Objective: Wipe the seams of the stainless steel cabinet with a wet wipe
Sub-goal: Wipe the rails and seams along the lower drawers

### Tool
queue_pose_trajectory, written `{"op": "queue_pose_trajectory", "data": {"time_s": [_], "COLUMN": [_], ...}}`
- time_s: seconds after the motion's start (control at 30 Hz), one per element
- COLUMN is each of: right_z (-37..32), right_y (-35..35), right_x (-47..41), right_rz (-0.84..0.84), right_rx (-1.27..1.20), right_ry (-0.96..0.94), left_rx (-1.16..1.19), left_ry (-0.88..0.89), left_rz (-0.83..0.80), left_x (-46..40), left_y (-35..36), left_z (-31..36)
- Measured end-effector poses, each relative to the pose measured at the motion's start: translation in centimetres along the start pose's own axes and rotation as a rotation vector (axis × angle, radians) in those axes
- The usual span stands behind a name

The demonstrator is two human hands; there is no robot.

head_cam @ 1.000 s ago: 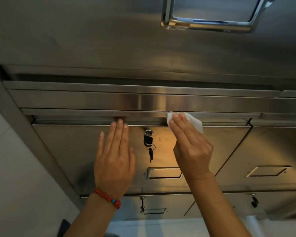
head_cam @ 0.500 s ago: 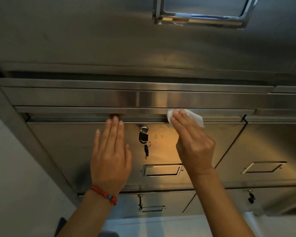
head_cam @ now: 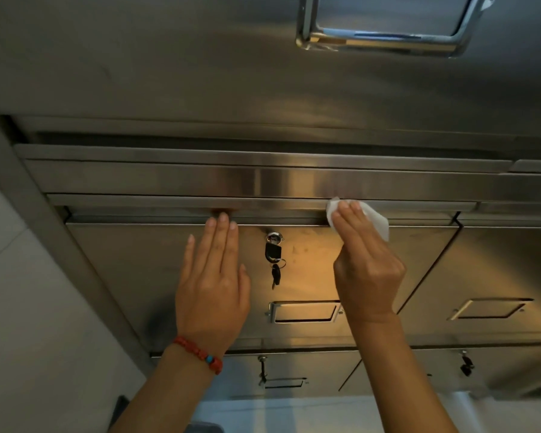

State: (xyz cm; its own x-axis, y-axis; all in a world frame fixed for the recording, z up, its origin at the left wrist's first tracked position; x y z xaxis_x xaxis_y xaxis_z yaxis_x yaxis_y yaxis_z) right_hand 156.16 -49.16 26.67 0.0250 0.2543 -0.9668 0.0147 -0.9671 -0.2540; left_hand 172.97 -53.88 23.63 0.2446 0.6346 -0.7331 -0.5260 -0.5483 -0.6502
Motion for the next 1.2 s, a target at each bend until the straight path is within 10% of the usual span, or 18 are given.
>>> {"op": "queue_pose_trajectory", "data": {"time_s": [1.2], "right_z": [-2.1], "right_y": [0.8], "right_x": [-0.3], "right_rz": [-0.023], "right_rx": [-0.052], "right_ry": [-0.120], "left_rx": [0.000], "left_ry": [-0.002], "left_rz": [-0.006], "left_x": [-0.1], "left_y": [-0.2], "left_z": [0.1]}}
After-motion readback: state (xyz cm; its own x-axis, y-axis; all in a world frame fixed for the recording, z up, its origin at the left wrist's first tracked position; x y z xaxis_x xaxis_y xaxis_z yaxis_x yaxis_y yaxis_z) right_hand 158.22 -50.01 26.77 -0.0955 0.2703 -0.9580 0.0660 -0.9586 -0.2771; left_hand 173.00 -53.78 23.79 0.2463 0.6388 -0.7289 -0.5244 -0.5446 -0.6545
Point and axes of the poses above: each hand's wrist, its own x-axis away from the middle knuckle, its own y-axis out of the palm, z = x × y, the point moved 5 cm from there along -x, towards the middle knuckle, and after that the axes turned 6 degrees about x, right-handed, at the moved point
